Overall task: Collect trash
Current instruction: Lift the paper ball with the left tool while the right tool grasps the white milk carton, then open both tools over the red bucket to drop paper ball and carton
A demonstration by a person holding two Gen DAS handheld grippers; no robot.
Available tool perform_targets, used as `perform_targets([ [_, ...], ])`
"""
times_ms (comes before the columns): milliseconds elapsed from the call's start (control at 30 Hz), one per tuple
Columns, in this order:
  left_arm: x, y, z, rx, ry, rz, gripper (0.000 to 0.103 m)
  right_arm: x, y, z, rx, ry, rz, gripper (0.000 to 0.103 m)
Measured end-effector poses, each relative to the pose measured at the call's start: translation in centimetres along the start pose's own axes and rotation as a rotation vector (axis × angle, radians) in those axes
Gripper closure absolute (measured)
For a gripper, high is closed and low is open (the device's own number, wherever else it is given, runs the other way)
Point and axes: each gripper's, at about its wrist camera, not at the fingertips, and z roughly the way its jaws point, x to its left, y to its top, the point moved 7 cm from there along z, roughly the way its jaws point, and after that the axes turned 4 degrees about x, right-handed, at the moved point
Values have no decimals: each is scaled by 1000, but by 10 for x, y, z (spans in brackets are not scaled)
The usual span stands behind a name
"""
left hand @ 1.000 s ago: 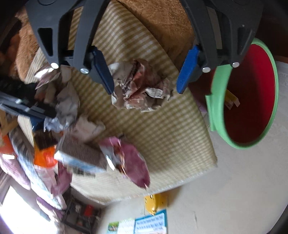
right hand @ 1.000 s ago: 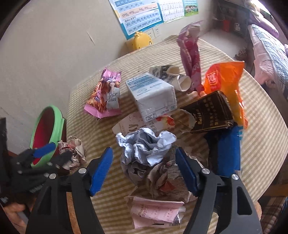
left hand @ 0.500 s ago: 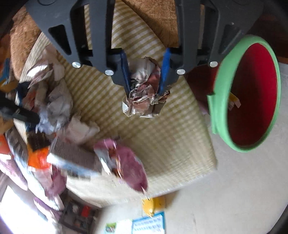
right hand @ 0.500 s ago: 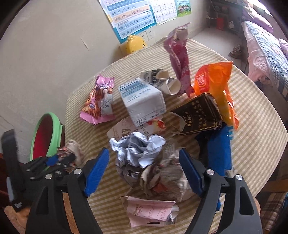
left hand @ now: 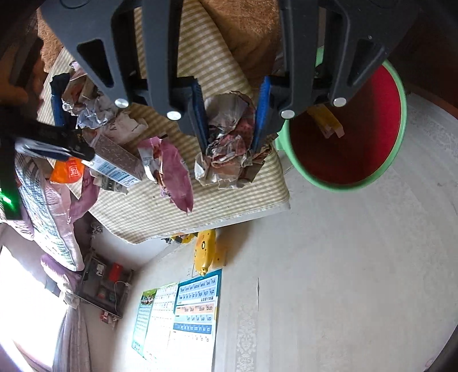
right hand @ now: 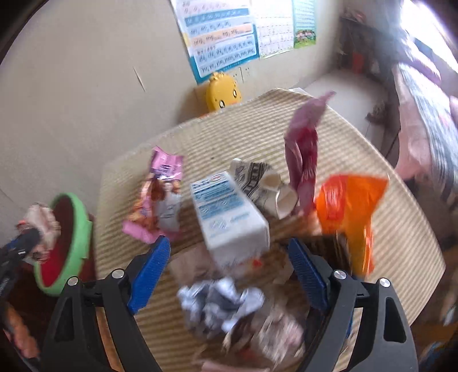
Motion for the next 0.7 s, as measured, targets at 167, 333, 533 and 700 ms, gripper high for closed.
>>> perform_targets([
  [167, 10, -3, -2, 1, 5, -13, 74, -5, -1, 41, 94, -23, -12, 40],
  [333, 21, -5, 8, 20, 5, -47, 73, -6, -9, 35, 72, 7, 1, 47],
  [533, 39, -5, 13, 17, 14, -86, 73, 0, -10, -14, -30, 39, 22, 48],
  [700, 73, -1, 13, 6, 58, -138, 74, 23, 6, -58, -131, 100, 42, 48],
])
